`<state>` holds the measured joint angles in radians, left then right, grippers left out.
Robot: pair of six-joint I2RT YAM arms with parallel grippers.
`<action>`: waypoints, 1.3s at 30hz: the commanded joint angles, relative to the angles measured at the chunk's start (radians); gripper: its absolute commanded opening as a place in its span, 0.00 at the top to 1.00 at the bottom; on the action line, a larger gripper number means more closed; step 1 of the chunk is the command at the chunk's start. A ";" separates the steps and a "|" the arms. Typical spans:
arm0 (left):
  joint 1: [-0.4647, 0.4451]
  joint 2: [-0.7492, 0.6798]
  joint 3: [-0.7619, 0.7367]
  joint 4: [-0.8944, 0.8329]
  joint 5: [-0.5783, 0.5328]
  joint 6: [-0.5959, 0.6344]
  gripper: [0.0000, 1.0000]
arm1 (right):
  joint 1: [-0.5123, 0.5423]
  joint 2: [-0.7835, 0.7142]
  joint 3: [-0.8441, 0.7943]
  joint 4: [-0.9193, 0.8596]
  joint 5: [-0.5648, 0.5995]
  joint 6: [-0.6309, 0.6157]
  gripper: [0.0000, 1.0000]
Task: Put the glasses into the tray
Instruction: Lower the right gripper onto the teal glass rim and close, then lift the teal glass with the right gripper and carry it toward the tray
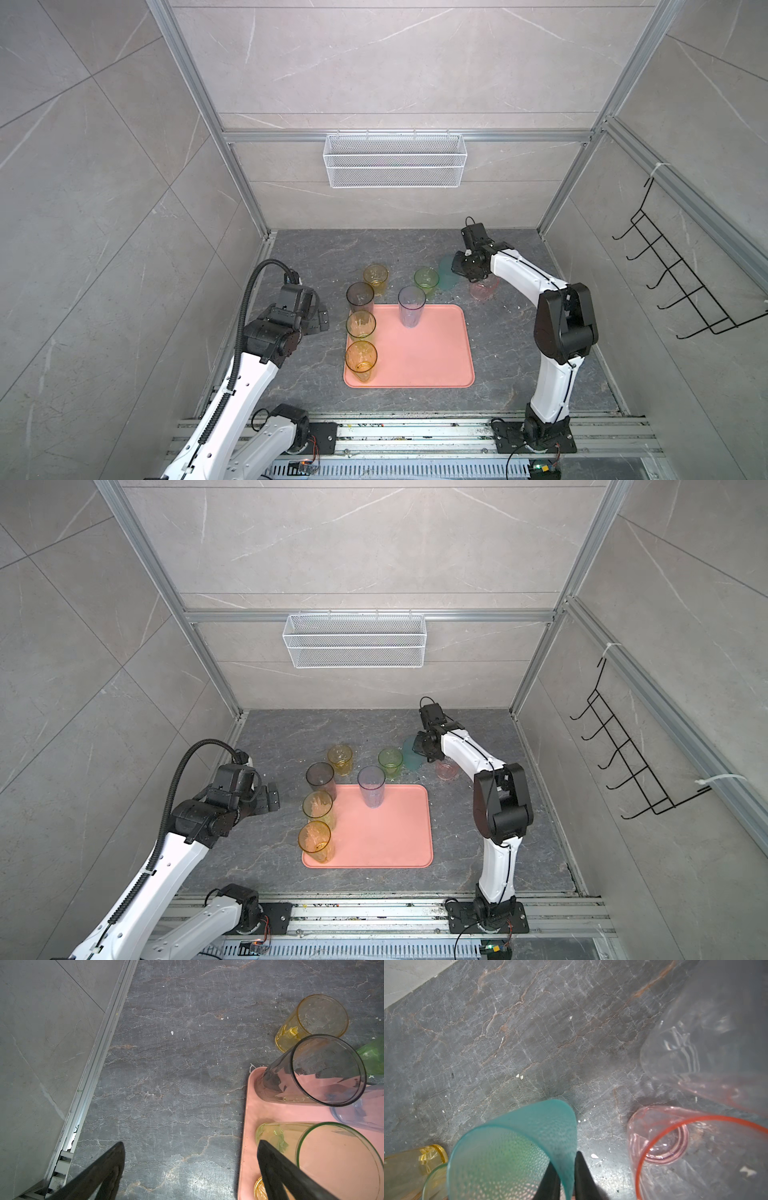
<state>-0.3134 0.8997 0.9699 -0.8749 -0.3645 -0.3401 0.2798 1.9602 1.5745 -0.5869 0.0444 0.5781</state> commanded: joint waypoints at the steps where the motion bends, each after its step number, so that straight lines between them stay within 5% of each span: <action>1: 0.005 -0.014 0.004 -0.002 -0.011 -0.008 0.01 | -0.004 -0.003 0.023 -0.030 0.005 -0.019 0.86; 24: 0.005 -0.014 0.003 -0.002 -0.014 -0.010 0.01 | -0.004 -0.182 0.044 -0.099 0.063 -0.067 1.00; 39: 0.005 -0.017 0.005 -0.006 -0.020 -0.012 0.01 | 0.041 -0.362 0.129 -0.452 0.105 -0.174 1.00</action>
<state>-0.3134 0.8997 0.9699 -0.8749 -0.3649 -0.3401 0.2955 1.6539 1.6550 -0.9047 0.1173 0.4492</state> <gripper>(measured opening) 0.990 0.063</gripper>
